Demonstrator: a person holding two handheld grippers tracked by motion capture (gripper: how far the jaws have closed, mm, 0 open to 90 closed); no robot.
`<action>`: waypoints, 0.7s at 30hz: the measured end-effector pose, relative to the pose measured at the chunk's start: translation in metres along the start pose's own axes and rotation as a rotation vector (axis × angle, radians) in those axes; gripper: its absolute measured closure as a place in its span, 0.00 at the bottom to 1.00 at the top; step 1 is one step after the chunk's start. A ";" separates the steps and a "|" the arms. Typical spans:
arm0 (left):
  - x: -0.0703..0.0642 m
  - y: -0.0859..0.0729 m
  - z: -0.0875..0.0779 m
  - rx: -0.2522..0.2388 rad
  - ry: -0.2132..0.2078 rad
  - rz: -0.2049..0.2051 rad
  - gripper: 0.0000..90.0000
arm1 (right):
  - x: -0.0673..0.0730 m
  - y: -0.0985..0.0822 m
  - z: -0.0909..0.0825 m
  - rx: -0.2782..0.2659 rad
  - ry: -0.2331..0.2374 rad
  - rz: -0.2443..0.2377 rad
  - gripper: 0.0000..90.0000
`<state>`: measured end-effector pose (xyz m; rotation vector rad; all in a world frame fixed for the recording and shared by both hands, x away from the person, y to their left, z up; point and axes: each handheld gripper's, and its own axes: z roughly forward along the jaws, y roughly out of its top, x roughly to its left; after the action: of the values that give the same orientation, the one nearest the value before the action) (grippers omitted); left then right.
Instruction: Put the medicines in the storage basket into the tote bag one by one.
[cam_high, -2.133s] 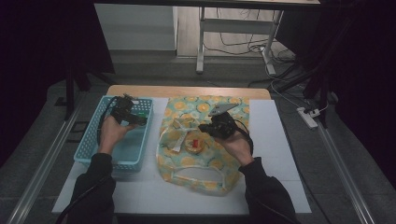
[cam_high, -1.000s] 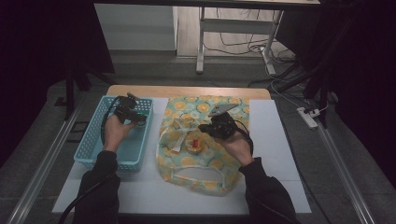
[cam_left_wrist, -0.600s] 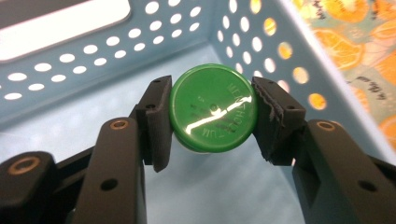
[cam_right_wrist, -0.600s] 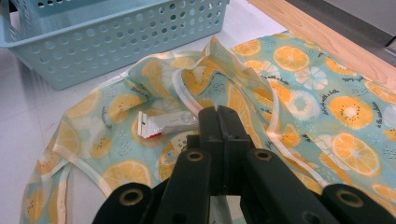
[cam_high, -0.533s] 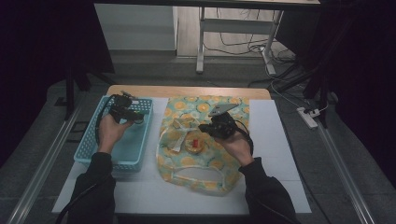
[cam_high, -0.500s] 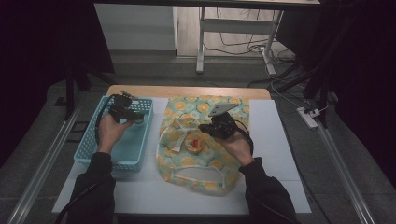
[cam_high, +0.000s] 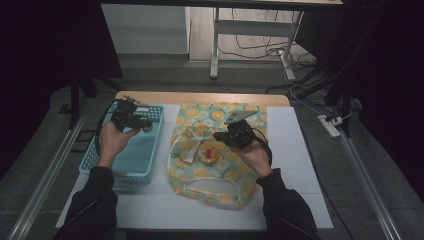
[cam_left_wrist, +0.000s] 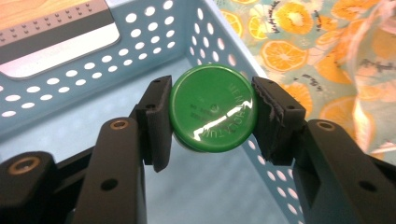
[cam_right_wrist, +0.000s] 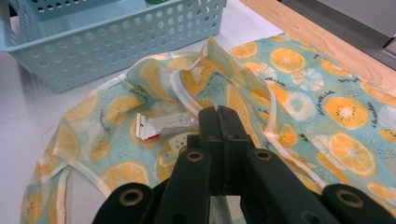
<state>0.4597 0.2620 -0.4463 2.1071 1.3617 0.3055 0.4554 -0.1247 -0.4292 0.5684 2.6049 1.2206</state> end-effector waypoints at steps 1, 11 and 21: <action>-0.001 0.000 -0.002 -0.003 -0.001 0.005 0.58 | 0.000 0.000 0.000 0.001 0.000 0.000 1.00; -0.016 -0.002 -0.020 -0.024 -0.019 0.054 0.58 | -0.001 -0.001 0.000 0.003 -0.003 0.004 1.00; -0.038 0.001 -0.031 -0.053 -0.059 0.097 0.58 | -0.002 -0.001 0.000 -0.002 -0.007 0.006 1.00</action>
<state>0.4277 0.2394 -0.4162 2.1248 1.2075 0.3123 0.4573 -0.1266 -0.4301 0.5801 2.5981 1.2203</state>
